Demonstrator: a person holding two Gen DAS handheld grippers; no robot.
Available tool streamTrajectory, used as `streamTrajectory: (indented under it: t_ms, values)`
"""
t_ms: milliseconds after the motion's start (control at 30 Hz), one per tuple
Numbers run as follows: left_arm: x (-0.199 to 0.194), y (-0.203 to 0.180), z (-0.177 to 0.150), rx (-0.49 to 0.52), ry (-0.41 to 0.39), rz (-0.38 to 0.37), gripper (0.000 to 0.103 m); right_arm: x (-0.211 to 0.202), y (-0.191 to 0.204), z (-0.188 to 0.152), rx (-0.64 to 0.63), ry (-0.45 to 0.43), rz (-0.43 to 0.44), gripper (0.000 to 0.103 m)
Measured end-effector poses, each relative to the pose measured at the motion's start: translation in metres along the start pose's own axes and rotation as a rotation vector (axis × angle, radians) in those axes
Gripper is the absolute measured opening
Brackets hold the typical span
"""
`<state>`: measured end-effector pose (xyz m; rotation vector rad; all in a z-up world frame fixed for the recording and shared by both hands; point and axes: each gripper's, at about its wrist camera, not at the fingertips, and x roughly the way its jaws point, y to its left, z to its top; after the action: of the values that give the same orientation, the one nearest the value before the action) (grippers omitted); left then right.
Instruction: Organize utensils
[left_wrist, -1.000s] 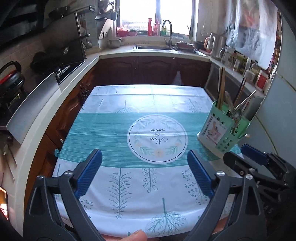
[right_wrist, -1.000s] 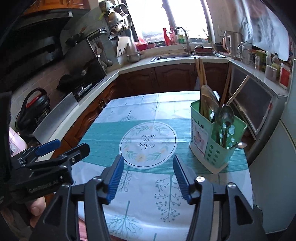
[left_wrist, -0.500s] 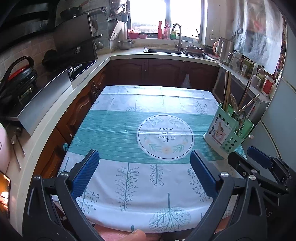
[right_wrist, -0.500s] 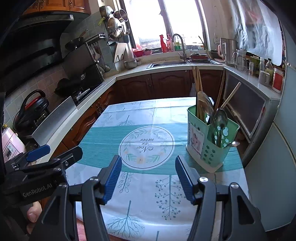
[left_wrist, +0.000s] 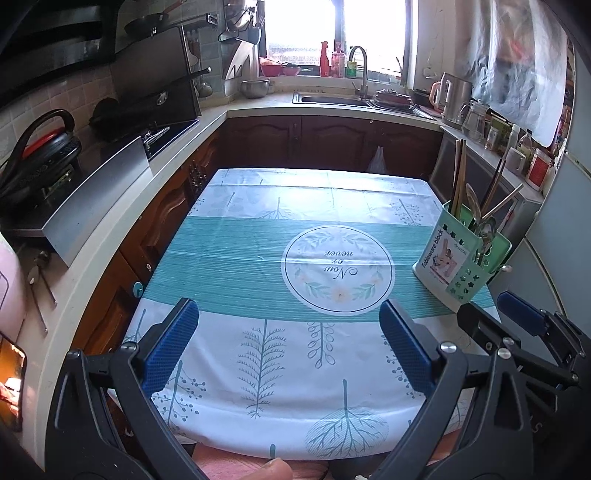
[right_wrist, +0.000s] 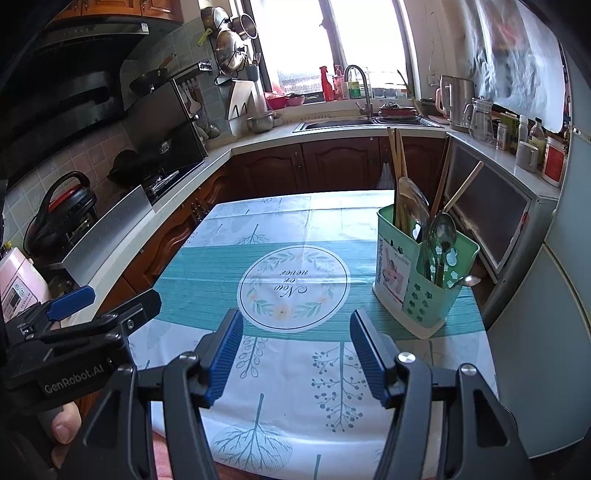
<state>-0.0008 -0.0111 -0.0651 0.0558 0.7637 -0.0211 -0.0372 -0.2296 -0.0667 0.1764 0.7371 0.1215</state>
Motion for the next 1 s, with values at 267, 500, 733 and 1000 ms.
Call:
streamTrajectory:
  t_ms: [267,500,733,1000]
  values:
    - [0.0023,0.0007,-0.0009,0.002,0.012,0.004,0.098,0.0013,0.0019,0.0001,-0.003,0.007,-0.009,0.061]
    - [0.0046,-0.0006,-0.0006,0.006,0.018,0.009,0.098,0.0034,0.0004,-0.003,-0.006,0.016,-0.015,0.061]
    - [0.0059,-0.0015,-0.0006,0.006,0.021,0.009,0.098,0.0063,0.001,-0.0031,-0.008,0.023,-0.02,0.061]
    - [0.0079,-0.0004,-0.0007,-0.001,0.028,0.006,0.098,0.007,0.0017,-0.003,-0.008,0.026,-0.02,0.061]
